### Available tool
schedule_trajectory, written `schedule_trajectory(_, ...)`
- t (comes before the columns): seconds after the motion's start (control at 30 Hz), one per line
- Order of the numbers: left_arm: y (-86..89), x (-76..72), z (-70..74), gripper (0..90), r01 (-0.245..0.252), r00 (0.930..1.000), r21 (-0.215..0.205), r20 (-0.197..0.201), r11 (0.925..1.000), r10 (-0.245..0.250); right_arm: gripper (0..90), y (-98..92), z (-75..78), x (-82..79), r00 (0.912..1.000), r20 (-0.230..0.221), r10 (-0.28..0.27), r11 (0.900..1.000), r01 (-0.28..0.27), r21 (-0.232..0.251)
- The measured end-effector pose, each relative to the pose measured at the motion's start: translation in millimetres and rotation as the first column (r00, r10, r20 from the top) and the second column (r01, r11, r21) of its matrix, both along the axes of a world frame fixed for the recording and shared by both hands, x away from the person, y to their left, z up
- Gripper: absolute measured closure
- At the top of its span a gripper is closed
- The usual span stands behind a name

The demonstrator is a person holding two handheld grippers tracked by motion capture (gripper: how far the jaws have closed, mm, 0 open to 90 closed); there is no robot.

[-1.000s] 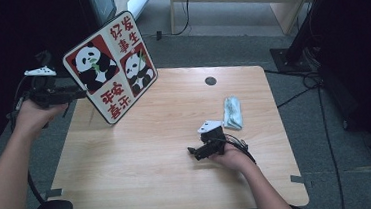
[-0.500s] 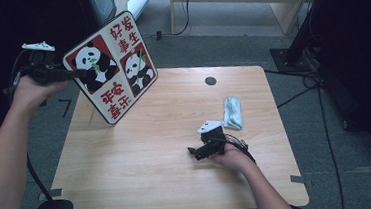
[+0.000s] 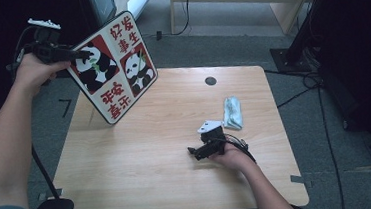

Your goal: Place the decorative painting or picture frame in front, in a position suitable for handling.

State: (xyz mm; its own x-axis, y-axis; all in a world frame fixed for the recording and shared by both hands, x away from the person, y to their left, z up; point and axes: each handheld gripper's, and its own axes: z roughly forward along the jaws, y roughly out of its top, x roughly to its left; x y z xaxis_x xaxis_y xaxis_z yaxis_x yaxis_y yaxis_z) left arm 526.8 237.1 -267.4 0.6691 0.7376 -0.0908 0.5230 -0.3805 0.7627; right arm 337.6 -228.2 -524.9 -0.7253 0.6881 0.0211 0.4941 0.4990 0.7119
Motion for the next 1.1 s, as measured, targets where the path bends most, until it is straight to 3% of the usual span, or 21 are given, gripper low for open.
schedule_trajectory(0.1, -3.1, 6.0, 4.1, 58.9, 0.017, 0.9998, 0.004, -0.012, 0.9998, -0.017, 0.1, -0.1, -0.1, 0.1, 1.0, 0.004, -0.001, 1.0, 0.001, 0.0)
schedule_trajectory(0.37, -9.7, 19.3, 10.2, 61.2, 0.031, 0.9988, 0.042, -0.04, 0.9986, -0.029, 0.1, 0.0, -0.1, 0.1, 1.0, 0.004, 0.0, 1.0, 0.0, 0.0)
schedule_trajectory(0.6, -17.8, 31.0, 11.6, 65.3, 0.036, 0.994, 0.074, -0.106, 0.9966, -0.028, 0.1, 0.0, -0.1, 0.1, 1.0, 0.004, -0.001, 1.0, 0.001, 0.0)
schedule_trajectory(0.63, -17.6, 33.8, 11.7, 66.5, 0.035, 0.9904, 0.07, -0.136, 0.9969, -0.026, 0.1, 0.1, -0.1, 0.0, 1.0, 0.001, -0.001, 1.0, 0.001, 0.001)
schedule_trajectory(0.93, -20.8, 38.8, 11.3, 76.4, 0.041, 0.9775, 0.09, -0.21, 0.9951, -0.021, 0.1, 0.1, -0.1, 0.0, 1.0, 0.002, 0.0, 1.0, 0.0, 0.001)
schedule_trajectory(1.1, -21.4, 40.8, 13.7, 80.0, 0.012, 0.9589, 0.053, -0.284, 0.9985, 0.003, 0.1, 0.0, -0.1, 0.2, 1.0, 0.005, 0.0, 1.0, 0.0, 0.0)
